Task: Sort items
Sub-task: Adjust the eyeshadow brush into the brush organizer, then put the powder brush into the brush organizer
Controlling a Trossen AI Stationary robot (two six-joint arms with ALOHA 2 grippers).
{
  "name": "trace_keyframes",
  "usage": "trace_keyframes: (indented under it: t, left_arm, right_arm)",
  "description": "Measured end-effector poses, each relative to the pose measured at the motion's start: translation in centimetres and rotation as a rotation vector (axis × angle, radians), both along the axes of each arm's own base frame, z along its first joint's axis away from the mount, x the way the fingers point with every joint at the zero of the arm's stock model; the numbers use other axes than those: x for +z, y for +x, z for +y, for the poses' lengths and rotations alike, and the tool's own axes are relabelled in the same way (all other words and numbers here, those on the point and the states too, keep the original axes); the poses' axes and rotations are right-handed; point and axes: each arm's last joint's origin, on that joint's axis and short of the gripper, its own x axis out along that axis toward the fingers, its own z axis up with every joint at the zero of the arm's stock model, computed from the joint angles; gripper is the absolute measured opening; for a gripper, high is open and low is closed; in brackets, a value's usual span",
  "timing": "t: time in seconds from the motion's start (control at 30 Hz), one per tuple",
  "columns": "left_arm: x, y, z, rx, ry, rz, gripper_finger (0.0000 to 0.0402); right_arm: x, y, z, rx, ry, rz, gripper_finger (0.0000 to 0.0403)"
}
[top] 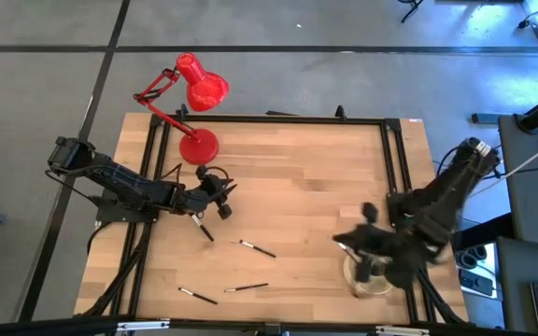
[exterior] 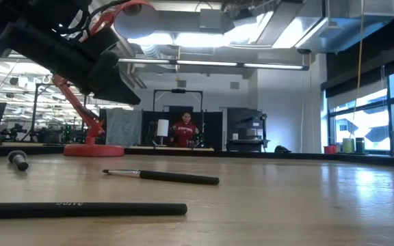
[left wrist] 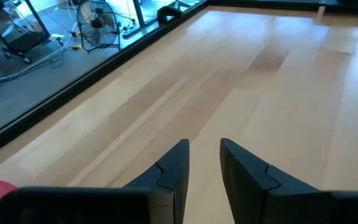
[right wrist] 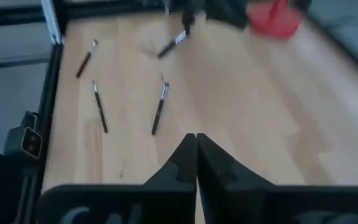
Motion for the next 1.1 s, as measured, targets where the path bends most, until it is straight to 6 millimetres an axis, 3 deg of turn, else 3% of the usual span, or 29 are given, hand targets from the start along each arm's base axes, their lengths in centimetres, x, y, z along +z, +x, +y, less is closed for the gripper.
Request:
trace_keyframes:
  t: [0.17,0.43,0.7,1.1]
  left_arm:
    - [0.1,0.0,0.1,0.032,0.018,-0.006,0.0086]
    - [0.1,0.0,0.1,0.038,0.021,-0.007,0.0086]
    - [0.1,0.0,0.1,0.039,0.026,-0.004,0.0086]
    - [0.4,0.1,0.2,0.035,0.013,-0.04,0.0086]
  right_arm:
    - [-1.0,-3.5,2.1,0.055,-0.058,-0.077,0.0001]
    - [-4.5,-6.6,3.6,0.093,-0.256,-0.191,0.0]
    - [-4.8,-6.9,3.7,0.142,-0.212,-0.125,0.0007]
    - [-4.2,-6.4,2.4,0.066,-0.103,-0.106,0.0091]
